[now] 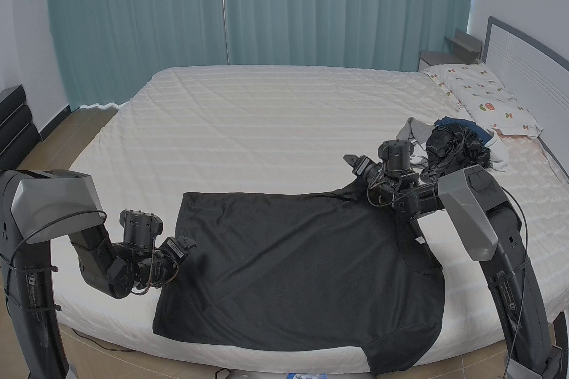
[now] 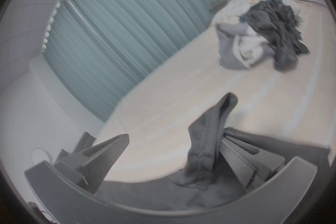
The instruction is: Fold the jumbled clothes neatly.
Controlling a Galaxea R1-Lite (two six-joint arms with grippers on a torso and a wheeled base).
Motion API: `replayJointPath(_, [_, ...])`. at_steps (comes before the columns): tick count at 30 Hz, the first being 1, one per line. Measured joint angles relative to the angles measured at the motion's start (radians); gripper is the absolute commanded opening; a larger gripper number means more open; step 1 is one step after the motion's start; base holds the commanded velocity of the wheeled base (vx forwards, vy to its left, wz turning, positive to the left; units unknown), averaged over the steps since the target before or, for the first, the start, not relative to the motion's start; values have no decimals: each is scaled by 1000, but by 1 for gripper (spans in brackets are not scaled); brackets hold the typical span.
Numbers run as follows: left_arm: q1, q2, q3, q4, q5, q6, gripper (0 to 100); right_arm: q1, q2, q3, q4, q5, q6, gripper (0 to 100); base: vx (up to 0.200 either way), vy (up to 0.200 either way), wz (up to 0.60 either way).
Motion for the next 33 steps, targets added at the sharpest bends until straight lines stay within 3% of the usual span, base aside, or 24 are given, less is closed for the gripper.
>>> replayJointPath(7, [0,0,0,0,0,0,100,-37,-42,-39,-197,58,0,100,0,0,0])
replayJointPath(16, [0,0,0,0,1,-1,100,-81,-41,-41,16,70,-81,100,0,0,0])
replayJointPath(33, [-1,0,0,0,1,0,100,-131,28,-42,88,60,-94,100,0,0,0])
